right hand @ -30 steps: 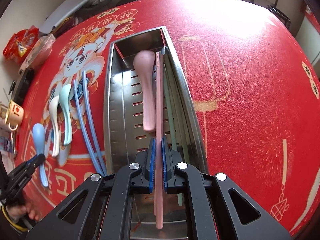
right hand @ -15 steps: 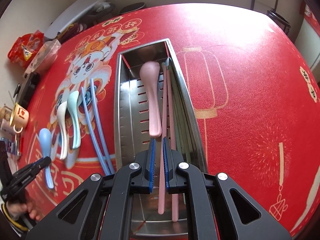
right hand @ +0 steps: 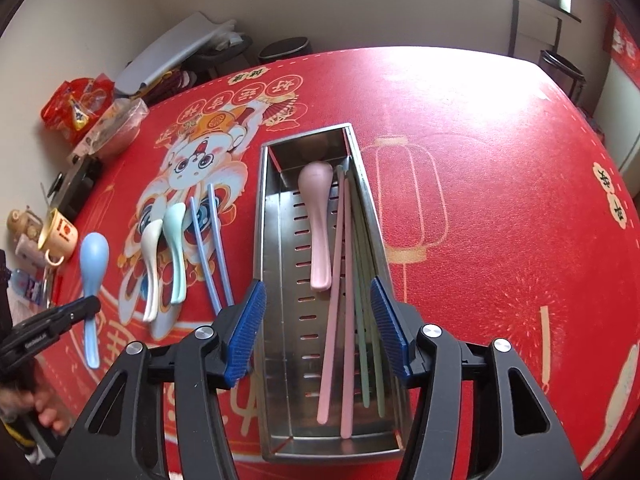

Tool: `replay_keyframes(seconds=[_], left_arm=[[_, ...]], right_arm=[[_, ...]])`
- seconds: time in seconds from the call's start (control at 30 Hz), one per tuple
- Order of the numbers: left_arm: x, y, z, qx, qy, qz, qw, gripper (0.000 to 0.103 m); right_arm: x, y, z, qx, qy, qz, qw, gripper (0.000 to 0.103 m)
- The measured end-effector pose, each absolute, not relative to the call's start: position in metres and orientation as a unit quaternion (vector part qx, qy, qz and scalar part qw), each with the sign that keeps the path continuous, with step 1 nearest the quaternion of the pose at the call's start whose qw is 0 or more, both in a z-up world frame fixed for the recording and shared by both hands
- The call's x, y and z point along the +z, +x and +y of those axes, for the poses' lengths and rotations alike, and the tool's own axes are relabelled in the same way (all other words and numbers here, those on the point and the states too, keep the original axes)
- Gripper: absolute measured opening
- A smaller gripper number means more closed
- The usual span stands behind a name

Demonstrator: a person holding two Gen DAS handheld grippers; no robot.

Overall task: Organize utensils
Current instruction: 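Carry the blue spoon into the caddy with the left tool and release it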

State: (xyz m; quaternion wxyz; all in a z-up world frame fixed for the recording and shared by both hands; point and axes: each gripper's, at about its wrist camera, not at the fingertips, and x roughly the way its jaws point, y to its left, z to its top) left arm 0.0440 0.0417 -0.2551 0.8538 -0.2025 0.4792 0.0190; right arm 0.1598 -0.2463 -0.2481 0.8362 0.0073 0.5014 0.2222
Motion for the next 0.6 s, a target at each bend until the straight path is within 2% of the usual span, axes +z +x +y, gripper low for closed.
replay_keyframes(seconds=[0.07, 0.23, 0.27, 0.3, 0.6], left_arm=[[-0.25, 0.053, 0.029, 0.004, -0.202, 0.478, 0.855, 0.006], [-0.241, 0.081, -0.01, -0.036, -0.191, 0.481, 0.855, 0.006], [-0.24, 0.087, -0.018, -0.043, -0.189, 0.483, 0.854, 0.006], [-0.24, 0.093, -0.026, -0.051, -0.188, 0.485, 0.853, 0.006], [-0.255, 0.157, -0.091, -0.089, -0.197, 0.508, 0.834, 0.006]], right_arm=[[-0.247, 0.16, -0.254, 0.225, 0.019, 0.498, 0.837, 0.063], [-0.248, 0.161, -0.276, 0.223, 0.033, 0.498, 0.838, 0.066], [-0.248, 0.161, -0.28, 0.221, 0.034, 0.497, 0.838, 0.079], [-0.248, 0.161, -0.284, 0.22, 0.035, 0.495, 0.84, 0.088], [-0.249, 0.165, -0.328, 0.21, 0.052, 0.483, 0.848, 0.088]])
